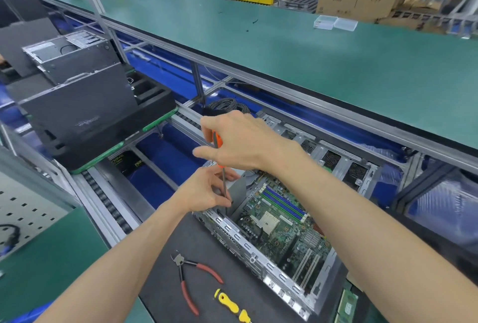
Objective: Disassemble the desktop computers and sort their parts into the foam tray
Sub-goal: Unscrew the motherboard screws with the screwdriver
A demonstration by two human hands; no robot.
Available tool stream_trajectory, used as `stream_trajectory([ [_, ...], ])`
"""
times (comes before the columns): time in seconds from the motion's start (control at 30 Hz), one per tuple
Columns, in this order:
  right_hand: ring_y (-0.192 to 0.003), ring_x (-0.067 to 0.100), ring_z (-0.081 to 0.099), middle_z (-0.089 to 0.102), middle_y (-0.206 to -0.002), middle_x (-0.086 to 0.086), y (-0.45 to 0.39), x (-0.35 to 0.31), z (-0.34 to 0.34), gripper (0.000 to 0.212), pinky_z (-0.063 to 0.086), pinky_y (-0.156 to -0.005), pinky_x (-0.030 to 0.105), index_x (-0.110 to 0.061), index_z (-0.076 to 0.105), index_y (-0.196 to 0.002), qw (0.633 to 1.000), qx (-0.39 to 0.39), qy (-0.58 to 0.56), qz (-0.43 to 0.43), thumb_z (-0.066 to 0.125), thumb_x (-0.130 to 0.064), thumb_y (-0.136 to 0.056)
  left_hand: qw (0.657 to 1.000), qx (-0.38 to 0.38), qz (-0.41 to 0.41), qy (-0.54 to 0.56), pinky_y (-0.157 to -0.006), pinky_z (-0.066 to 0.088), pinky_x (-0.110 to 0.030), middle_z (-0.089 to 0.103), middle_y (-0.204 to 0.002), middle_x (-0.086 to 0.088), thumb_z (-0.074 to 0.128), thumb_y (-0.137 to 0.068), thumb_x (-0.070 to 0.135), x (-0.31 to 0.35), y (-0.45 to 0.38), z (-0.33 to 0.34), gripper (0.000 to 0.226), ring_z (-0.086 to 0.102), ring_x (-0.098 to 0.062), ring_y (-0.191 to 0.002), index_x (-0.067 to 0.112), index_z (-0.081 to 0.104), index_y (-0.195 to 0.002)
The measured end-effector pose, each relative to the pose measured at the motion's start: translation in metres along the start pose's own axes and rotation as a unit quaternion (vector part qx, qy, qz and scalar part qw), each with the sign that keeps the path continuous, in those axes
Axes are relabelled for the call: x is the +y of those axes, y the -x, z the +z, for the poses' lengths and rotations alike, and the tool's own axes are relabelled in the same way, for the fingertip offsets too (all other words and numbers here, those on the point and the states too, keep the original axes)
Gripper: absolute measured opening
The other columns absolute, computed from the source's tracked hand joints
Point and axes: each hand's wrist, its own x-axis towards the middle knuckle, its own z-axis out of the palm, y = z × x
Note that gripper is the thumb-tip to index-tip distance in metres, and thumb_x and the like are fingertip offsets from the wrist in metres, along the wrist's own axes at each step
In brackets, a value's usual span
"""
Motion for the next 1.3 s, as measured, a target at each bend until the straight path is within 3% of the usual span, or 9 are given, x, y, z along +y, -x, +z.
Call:
stream_trajectory([
  [0.1,-0.073,0.028,0.049,0.040,-0.073,-0.005,-0.004,-0.001,0.007,0.022,0.035,-0.061,0.037,-0.022,0.047,-0.091,0.995,0.037,0.088,-0.005,0.058,-0.041,-0.094,1.000,-0.005,-0.011,0.021,-0.098,0.053,-0.039,0.075,-0.089,0.020,0.088,-0.067,0.007,0.002,0.002,0.000,0.040,0.060,0.005,-0.113,0.015,0.075,-0.104],
  [0.2,-0.074,0.011,0.052,0.054,-0.076,-0.007,-0.003,0.006,0.004,0.027,0.039,-0.061,0.031,-0.022,0.051,-0.101,0.997,-0.031,-0.071,-0.025,0.059,-0.008,-0.079,1.000,-0.006,0.005,0.000,-0.096,0.051,-0.029,0.073,-0.103,0.019,0.089,-0.067,0.010,-0.001,0.000,-0.001,0.025,0.058,0.007,-0.113,0.020,0.080,-0.088],
  [0.3,-0.067,0.002,0.052,0.063,-0.076,-0.006,0.003,0.010,0.005,0.042,0.038,-0.057,0.015,-0.021,0.051,-0.108,0.976,-0.038,-0.213,-0.023,0.060,0.002,-0.073,1.000,-0.008,0.009,-0.008,-0.094,0.045,-0.020,0.069,-0.100,0.032,0.090,-0.066,0.012,-0.003,0.000,-0.001,0.022,0.058,0.007,-0.113,0.014,0.080,-0.086],
  [0.47,-0.071,0.020,0.060,0.065,-0.081,0.003,0.017,0.018,0.039,0.034,0.052,-0.067,0.040,-0.014,0.055,-0.104,0.964,0.055,-0.256,0.041,0.073,-0.015,-0.076,0.999,-0.017,-0.023,-0.024,-0.076,0.050,-0.029,0.074,-0.076,0.019,0.089,-0.067,0.020,-0.001,0.001,-0.002,0.021,0.066,0.003,-0.079,0.031,0.074,-0.076],
  [0.53,-0.071,0.018,0.057,0.063,-0.082,0.000,0.028,0.023,0.062,0.018,0.050,-0.068,0.036,-0.015,0.060,-0.094,0.960,0.072,-0.265,0.047,0.073,-0.017,-0.080,1.000,-0.020,-0.016,-0.009,-0.074,0.056,-0.037,0.075,-0.073,0.011,0.089,-0.063,0.024,0.000,0.002,-0.002,0.030,0.070,-0.007,-0.073,0.034,0.069,-0.083],
  [0.7,-0.069,0.011,0.052,0.056,-0.074,-0.004,0.047,0.038,0.114,0.018,0.045,-0.069,0.035,-0.018,0.059,-0.074,0.955,0.101,-0.266,0.083,0.062,-0.029,-0.087,1.000,-0.005,0.007,-0.009,-0.078,0.056,-0.035,0.076,-0.082,0.011,0.094,-0.056,0.022,0.004,0.000,0.002,0.056,0.071,-0.004,-0.079,0.038,0.060,-0.097],
  [0.8,-0.071,0.011,0.053,0.059,-0.074,-0.010,0.053,0.047,0.134,0.022,0.047,-0.072,0.035,-0.019,0.065,-0.079,0.957,0.055,-0.265,0.105,0.058,-0.034,-0.094,0.997,0.002,0.055,-0.054,-0.084,0.047,-0.015,0.067,-0.108,0.024,0.094,-0.059,0.017,0.004,-0.002,0.000,0.030,0.063,0.002,-0.100,0.026,0.080,-0.084],
  [0.87,-0.070,0.014,0.052,0.057,-0.070,-0.010,0.056,0.055,0.141,0.025,0.046,-0.071,0.034,-0.018,0.069,-0.085,0.961,0.038,-0.246,0.119,0.056,-0.034,-0.098,0.997,0.003,0.062,-0.041,-0.094,0.046,-0.016,0.066,-0.118,0.018,0.090,-0.065,0.008,0.002,-0.002,-0.003,0.020,0.062,-0.003,-0.109,0.020,0.083,-0.079],
  [1.3,-0.058,0.016,0.063,0.067,-0.067,0.002,0.065,0.076,0.140,0.034,0.055,-0.070,0.045,-0.010,0.065,-0.076,0.936,0.079,-0.299,0.170,0.052,-0.026,-0.103,0.995,0.052,0.058,-0.063,-0.094,0.040,-0.009,0.066,-0.114,0.016,0.081,-0.079,0.004,0.003,-0.003,0.004,0.016,0.062,-0.002,-0.107,0.020,0.080,-0.077],
])
